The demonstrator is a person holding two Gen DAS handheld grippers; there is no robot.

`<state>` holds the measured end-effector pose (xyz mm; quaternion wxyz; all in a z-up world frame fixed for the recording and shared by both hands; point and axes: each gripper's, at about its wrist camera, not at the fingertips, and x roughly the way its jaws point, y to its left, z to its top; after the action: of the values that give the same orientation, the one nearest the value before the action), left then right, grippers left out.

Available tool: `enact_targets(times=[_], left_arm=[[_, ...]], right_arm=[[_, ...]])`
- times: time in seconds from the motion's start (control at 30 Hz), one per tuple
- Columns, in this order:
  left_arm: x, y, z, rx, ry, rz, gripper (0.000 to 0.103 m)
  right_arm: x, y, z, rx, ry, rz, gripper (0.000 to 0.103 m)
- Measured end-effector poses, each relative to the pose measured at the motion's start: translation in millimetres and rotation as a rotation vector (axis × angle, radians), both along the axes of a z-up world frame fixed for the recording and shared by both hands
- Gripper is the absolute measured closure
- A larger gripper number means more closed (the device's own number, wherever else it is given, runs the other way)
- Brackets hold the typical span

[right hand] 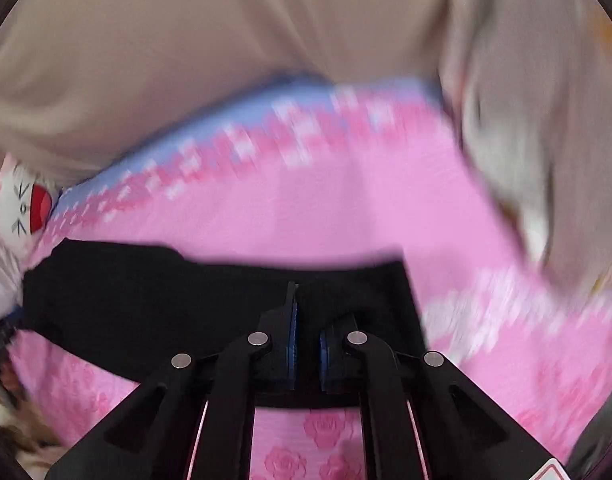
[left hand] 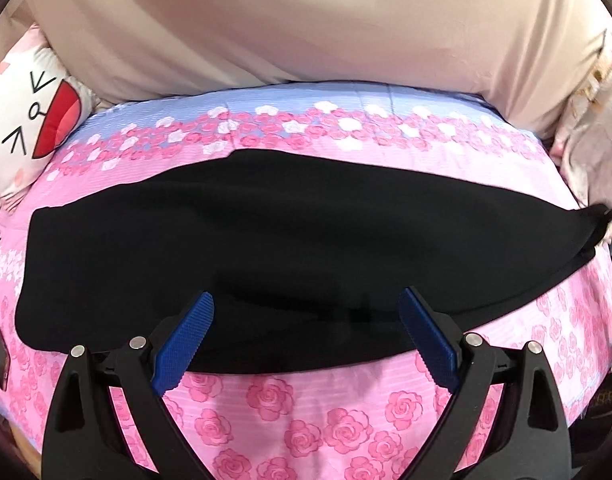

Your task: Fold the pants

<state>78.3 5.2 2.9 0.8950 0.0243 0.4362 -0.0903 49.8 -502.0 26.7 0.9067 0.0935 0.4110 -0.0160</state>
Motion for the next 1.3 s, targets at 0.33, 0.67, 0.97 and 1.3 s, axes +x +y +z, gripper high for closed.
enact_targets(times=[0.33, 0.67, 0.97, 1.3], left_arm=[[3, 15, -5, 0.004, 0.006, 0.040, 0.011], [4, -14, 9, -0.021, -0.027, 0.007, 0.010], [9, 74, -5, 0.032, 0.025, 0.250, 0.007], [5, 246, -32, -0.184, 0.115, 0.632, 0.007]], right_arm=[[-113, -1, -69, -0.332, 0.197, 0.001, 0.050], [-29, -25, -35, -0.122, 0.074, -0.068, 0.047], [25, -27, -42, -0.280, 0.079, -0.092, 0.087], [-66, 2, -38, -0.267, 0.002, -0.409, 0.060]])
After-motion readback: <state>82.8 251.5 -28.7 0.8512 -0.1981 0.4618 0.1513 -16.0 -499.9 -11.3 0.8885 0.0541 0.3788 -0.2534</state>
